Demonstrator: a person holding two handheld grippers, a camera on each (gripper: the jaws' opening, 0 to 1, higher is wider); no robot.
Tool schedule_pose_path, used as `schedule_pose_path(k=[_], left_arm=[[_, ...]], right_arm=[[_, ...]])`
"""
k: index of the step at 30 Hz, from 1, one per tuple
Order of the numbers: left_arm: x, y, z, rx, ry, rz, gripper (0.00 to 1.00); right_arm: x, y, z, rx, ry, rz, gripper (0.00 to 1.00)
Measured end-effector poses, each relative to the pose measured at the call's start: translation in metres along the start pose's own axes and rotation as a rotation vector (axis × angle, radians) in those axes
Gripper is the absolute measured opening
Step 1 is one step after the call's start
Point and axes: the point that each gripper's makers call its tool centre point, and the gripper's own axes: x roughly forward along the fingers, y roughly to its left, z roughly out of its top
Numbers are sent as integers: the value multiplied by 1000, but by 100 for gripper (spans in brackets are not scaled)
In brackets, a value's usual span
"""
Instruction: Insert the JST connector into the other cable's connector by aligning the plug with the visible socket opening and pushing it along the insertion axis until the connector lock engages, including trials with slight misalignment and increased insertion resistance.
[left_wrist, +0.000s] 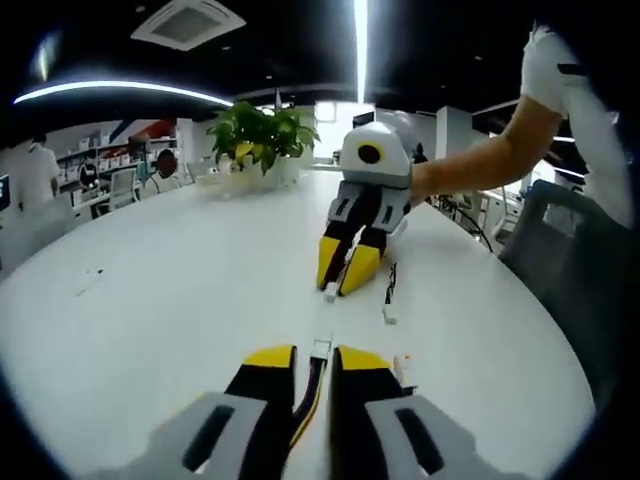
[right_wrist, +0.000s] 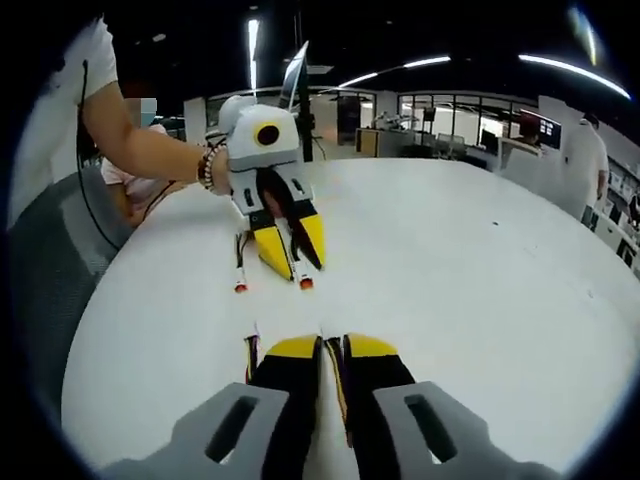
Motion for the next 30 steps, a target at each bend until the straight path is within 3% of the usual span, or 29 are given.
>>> schedule_pose_path(k=[7,15,18,30], left_arm=[[1,-2,0,32,3,-20,0],[-4,-13,8,107,28,-55,0],[-4,-24,18,127,31,-62,0],[-15,-32,45,171,0,-71,0]], right_arm=[[-1,5,0,-25,13,19,5],[-4,18,20,-67,18,56,4],[-3,26,30,-89,14,76,4],[-10,36,48,-132,-3,83,4]])
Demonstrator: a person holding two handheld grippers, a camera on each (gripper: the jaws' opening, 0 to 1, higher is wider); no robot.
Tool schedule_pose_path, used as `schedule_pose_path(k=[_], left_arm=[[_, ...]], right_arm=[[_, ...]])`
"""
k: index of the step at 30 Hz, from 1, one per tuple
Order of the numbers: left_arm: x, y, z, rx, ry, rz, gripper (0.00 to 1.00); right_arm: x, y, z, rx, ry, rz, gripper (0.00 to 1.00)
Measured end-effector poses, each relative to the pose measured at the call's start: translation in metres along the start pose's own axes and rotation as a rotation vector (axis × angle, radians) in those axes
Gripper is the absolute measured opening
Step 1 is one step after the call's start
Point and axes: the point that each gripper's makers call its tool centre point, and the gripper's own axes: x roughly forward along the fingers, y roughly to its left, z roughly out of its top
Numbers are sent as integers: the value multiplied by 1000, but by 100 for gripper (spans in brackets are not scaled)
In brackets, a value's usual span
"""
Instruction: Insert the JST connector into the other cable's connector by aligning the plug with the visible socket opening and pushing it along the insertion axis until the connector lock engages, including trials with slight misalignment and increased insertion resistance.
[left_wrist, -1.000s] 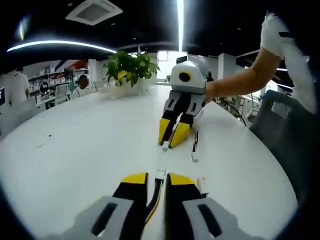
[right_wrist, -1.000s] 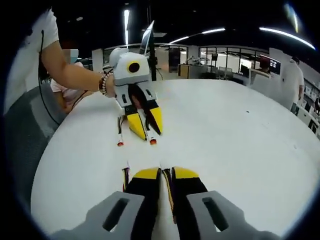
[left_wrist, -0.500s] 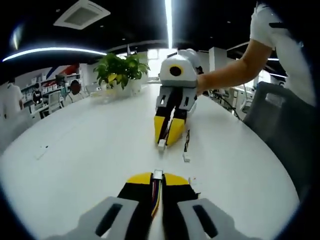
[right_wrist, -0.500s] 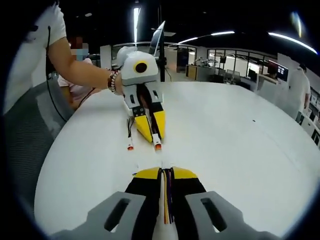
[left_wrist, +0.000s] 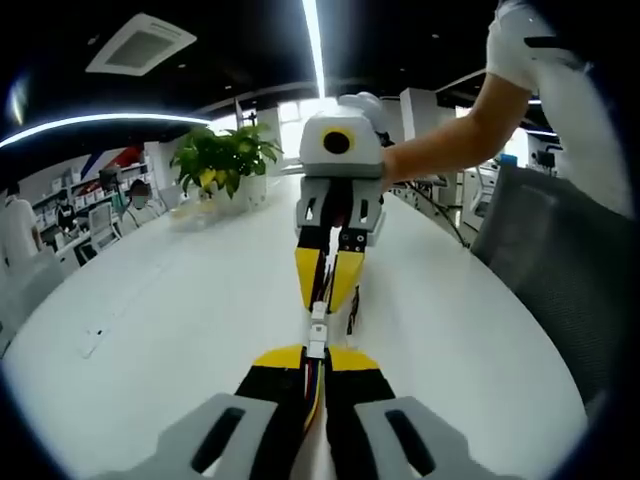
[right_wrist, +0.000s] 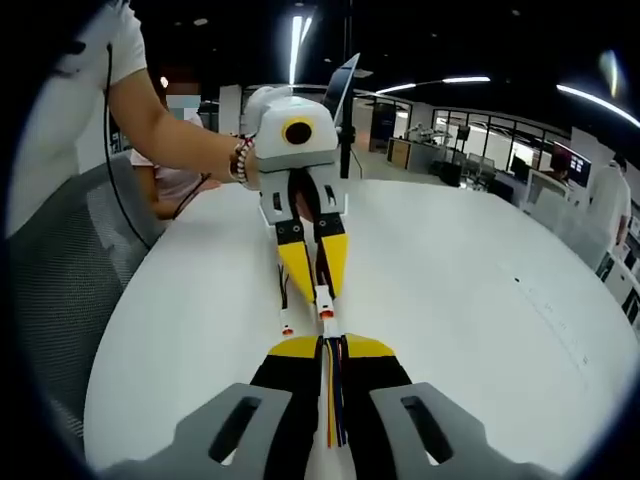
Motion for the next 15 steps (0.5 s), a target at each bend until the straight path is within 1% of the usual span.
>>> schedule_pose_path(k=[7,15], left_arm=[[-1,-2,8,15,-9,-5,0],[-3,-2,9,24,-5,0,0]], right_arm=[[-1,2,5,-9,4,-4,4],[-2,4,9,-8,-3,-4,4]])
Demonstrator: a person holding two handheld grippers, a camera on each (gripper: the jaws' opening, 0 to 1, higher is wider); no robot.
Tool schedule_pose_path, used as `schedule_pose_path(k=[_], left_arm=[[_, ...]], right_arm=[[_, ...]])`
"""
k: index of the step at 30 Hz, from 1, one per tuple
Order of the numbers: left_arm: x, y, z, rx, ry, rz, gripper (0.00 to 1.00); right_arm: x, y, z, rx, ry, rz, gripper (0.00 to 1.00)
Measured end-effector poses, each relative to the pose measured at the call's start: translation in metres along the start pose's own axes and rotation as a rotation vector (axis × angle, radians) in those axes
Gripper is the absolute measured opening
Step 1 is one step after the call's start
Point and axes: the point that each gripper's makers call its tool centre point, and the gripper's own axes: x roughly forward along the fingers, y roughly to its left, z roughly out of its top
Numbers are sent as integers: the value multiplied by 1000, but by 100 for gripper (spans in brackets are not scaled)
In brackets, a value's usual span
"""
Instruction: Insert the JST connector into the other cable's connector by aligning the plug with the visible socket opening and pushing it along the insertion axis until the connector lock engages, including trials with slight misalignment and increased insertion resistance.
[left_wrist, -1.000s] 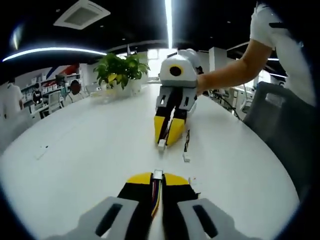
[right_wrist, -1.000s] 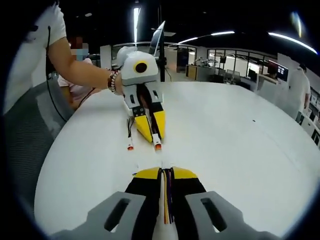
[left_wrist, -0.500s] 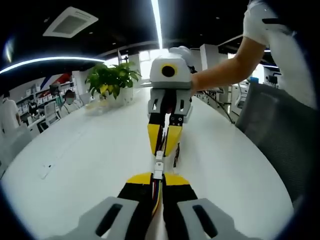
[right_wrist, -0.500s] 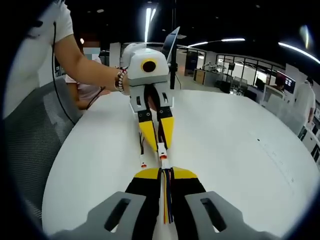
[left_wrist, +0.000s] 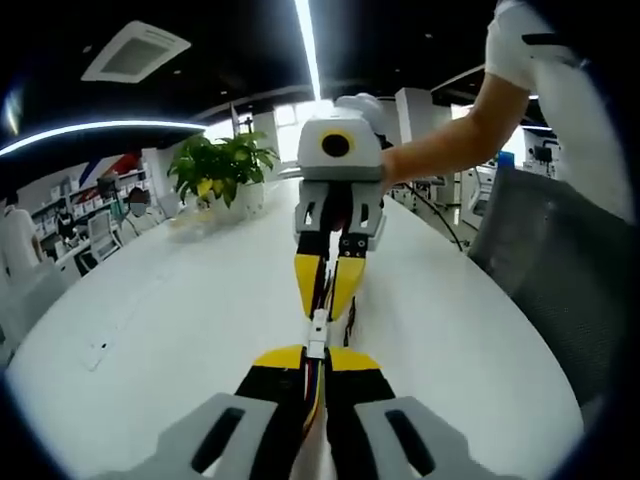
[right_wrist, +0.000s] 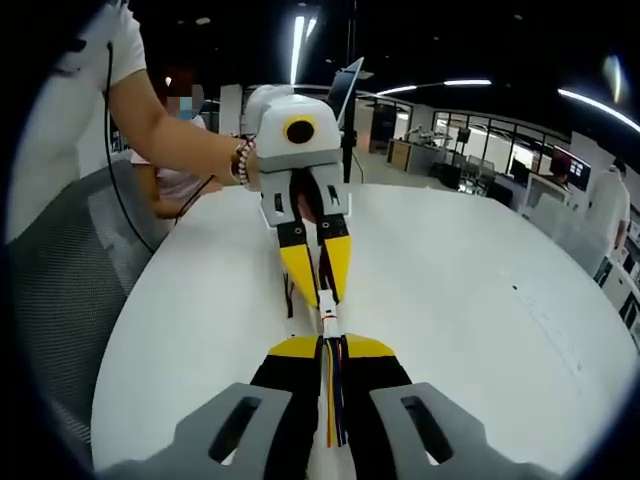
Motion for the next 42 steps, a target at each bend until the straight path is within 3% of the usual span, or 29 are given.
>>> schedule_pose_path(k=[17,33,42], left_arm=[[-7,-7,13,-8,-61,-23,0],[-7,-13,14,3,-59,-43,0],[-3,-10,10,9,-41,-45,0]], right_arm=[[-3,7,13,-4,-40,27,4],[-3,12,17,-20,-35,44,3],[2,5,10,-9,-29,46,3]])
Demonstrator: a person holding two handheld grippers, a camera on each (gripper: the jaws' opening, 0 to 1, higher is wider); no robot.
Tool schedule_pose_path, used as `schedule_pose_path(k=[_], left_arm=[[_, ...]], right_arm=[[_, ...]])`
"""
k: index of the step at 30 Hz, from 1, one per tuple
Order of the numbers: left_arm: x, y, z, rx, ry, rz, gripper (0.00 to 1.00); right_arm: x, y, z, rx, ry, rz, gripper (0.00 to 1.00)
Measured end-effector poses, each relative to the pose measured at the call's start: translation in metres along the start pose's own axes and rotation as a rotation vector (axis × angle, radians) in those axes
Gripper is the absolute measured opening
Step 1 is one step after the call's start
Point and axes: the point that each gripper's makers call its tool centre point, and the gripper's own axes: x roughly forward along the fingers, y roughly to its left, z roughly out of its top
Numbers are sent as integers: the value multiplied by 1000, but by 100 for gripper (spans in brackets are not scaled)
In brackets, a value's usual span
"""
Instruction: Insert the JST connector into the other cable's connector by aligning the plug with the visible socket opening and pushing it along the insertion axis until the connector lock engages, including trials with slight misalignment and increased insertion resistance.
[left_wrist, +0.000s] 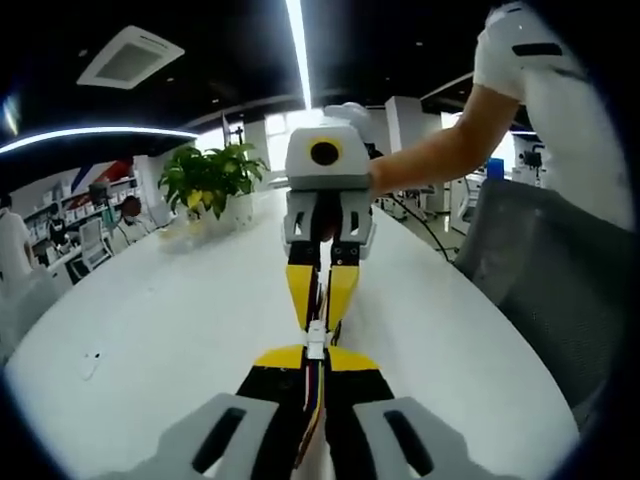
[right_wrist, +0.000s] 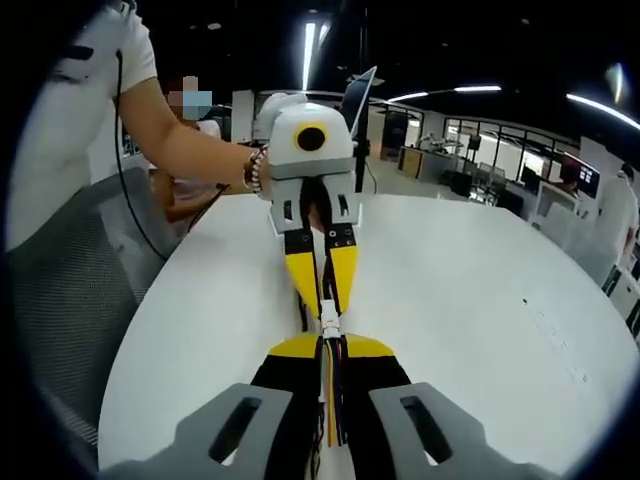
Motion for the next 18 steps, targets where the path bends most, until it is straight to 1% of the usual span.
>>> schedule_pose_path(k=[3,8,9,11,15,18], left_arm=[[5,9,-6,0,25,25,0],[11,19,-18,-20,59,46,0],[12,22,-23,-31,71,57,0],[15,25,-33,-64,87,57,0],[21,31,-44,-88,113,77,0],[23,33,-51,-113,132,75,1]], right_arm=[[4,-9,-5,2,7,-18,4],[12,-18,-16,10,24,-30,4],[15,-21,-19,11,30,-37,4],[19,-23,-25,27,36,-31,4],[27,-29,-35,39,55,-40,4],[31,-30,-41,55,62,-40,4]])
